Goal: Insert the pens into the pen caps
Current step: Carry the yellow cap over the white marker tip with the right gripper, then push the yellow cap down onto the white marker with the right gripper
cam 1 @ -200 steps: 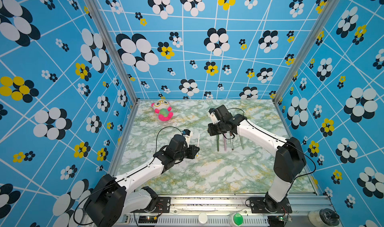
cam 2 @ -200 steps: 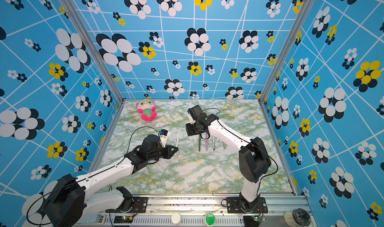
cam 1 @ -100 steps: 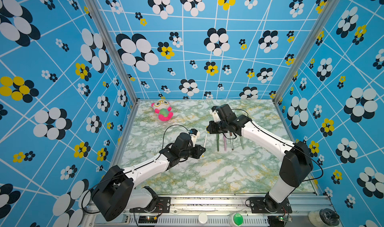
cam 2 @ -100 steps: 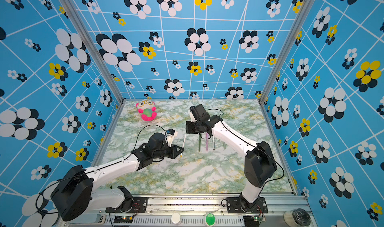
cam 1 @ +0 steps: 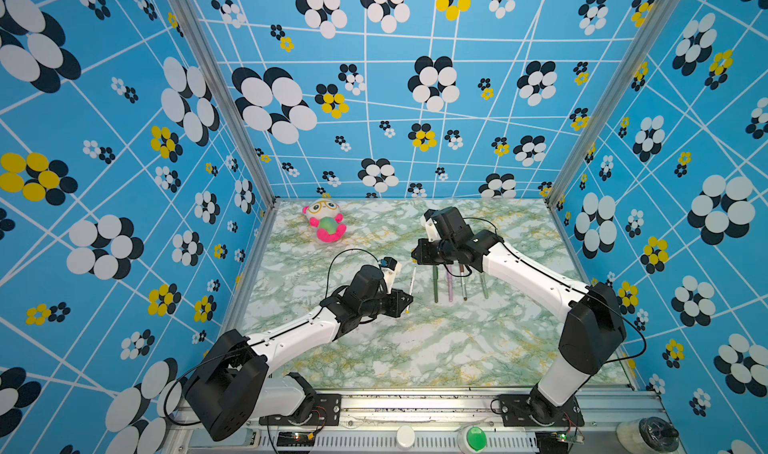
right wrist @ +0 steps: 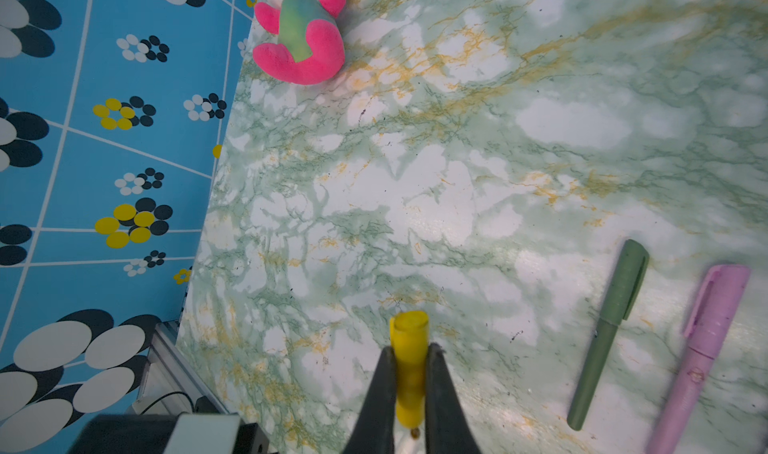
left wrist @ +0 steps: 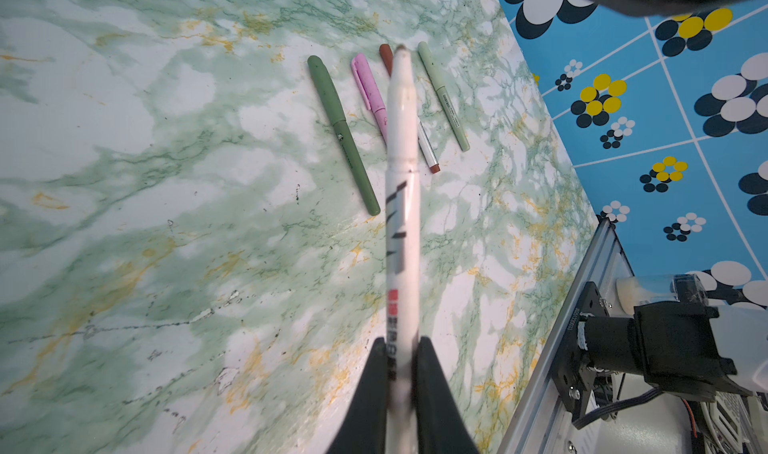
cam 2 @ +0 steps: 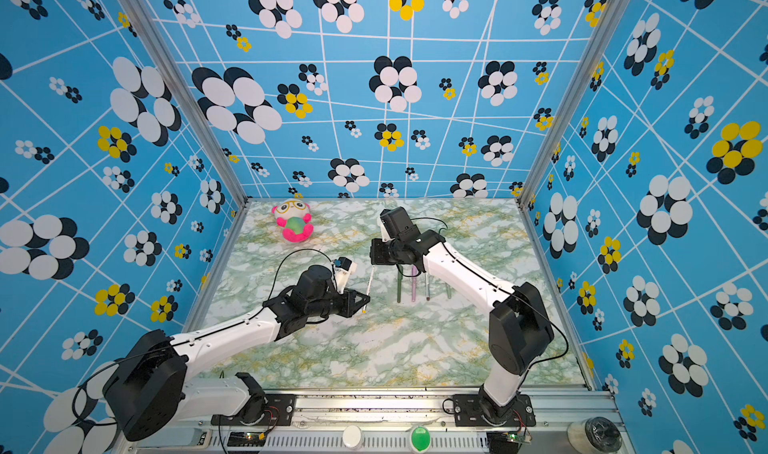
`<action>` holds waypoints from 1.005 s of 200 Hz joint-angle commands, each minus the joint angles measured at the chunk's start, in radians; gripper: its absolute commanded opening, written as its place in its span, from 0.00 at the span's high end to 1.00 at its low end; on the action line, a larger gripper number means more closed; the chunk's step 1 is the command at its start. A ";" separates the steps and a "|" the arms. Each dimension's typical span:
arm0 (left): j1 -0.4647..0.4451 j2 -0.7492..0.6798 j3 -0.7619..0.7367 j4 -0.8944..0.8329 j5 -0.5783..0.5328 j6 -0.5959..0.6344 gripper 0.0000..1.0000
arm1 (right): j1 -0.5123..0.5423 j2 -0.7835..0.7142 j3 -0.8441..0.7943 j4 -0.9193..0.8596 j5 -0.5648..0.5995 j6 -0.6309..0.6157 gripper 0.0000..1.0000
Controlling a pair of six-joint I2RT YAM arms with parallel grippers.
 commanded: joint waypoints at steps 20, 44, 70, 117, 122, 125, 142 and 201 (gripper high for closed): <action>-0.005 -0.010 0.012 0.014 -0.036 0.016 1.00 | -0.007 -0.001 -0.019 0.017 -0.011 0.019 0.92; -0.005 -0.019 0.010 0.011 -0.052 0.017 1.00 | -0.008 -0.005 -0.027 0.019 -0.017 0.021 0.92; -0.005 -0.023 0.007 0.011 -0.058 0.015 1.00 | -0.007 -0.006 -0.033 0.024 -0.023 0.025 0.92; -0.005 -0.021 0.008 0.011 -0.059 0.011 1.00 | -0.007 -0.011 -0.045 0.049 -0.041 0.041 0.92; -0.005 -0.021 0.007 0.011 -0.059 0.012 1.00 | -0.007 -0.011 -0.044 0.049 -0.041 0.042 0.92; -0.005 -0.020 0.007 0.010 -0.060 0.011 1.00 | -0.007 -0.011 -0.043 0.049 -0.043 0.042 0.92; -0.006 -0.020 0.008 0.010 -0.062 0.011 1.00 | -0.008 -0.011 -0.043 0.050 -0.050 0.046 0.92; -0.005 -0.019 0.005 0.015 -0.079 0.007 1.00 | -0.007 -0.013 -0.057 0.060 -0.075 0.058 0.92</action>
